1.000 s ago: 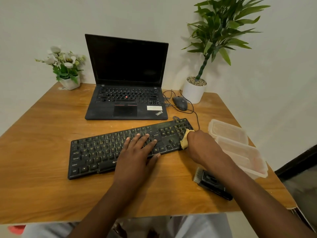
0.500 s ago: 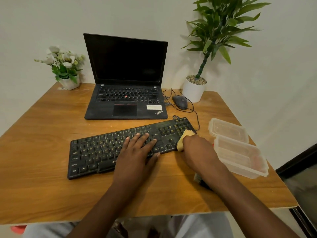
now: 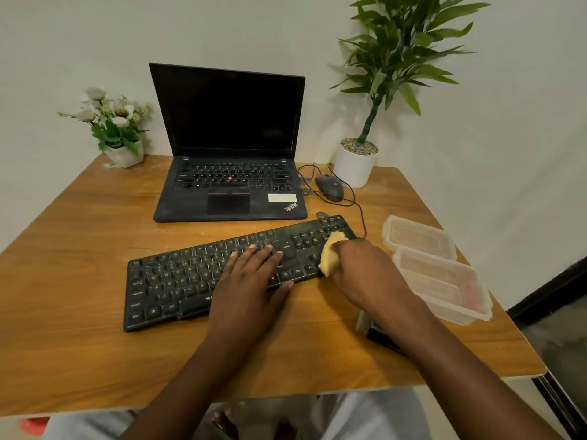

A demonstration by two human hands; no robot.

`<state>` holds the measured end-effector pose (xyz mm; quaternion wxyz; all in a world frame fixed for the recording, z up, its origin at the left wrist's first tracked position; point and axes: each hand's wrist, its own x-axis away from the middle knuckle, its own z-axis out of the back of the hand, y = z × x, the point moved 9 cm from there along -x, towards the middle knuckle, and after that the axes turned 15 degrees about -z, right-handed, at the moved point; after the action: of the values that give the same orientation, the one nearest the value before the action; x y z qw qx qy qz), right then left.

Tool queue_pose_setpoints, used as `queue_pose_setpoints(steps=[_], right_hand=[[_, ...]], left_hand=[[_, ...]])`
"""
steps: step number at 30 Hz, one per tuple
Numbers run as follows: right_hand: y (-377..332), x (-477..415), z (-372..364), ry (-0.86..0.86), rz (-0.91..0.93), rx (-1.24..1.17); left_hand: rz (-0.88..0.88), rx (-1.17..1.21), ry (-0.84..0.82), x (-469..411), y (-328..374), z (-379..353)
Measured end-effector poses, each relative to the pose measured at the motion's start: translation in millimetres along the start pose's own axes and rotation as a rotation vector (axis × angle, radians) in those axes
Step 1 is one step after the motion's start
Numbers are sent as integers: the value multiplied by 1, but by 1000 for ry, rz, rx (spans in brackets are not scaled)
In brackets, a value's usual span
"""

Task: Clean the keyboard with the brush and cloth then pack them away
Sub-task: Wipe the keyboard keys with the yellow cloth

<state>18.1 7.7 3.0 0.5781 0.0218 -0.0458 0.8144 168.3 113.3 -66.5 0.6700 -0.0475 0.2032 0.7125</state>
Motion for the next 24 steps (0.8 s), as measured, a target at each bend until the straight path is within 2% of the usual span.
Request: queue_pose_setpoints(steps=[5,11,19,24], right_hand=[[-3,2,-26,12,44,69],[-3,2,-22,-4,3,23],[-80,49,-33,39,159,-22],[-111,74,-34,-79,316,-96]], left_hand=[[30,-4,-31,14,-12,10],[162,-25,-10,57,-68,44],[211,-7,19,77,-84,56],[201,-11,41,78,-84,55]])
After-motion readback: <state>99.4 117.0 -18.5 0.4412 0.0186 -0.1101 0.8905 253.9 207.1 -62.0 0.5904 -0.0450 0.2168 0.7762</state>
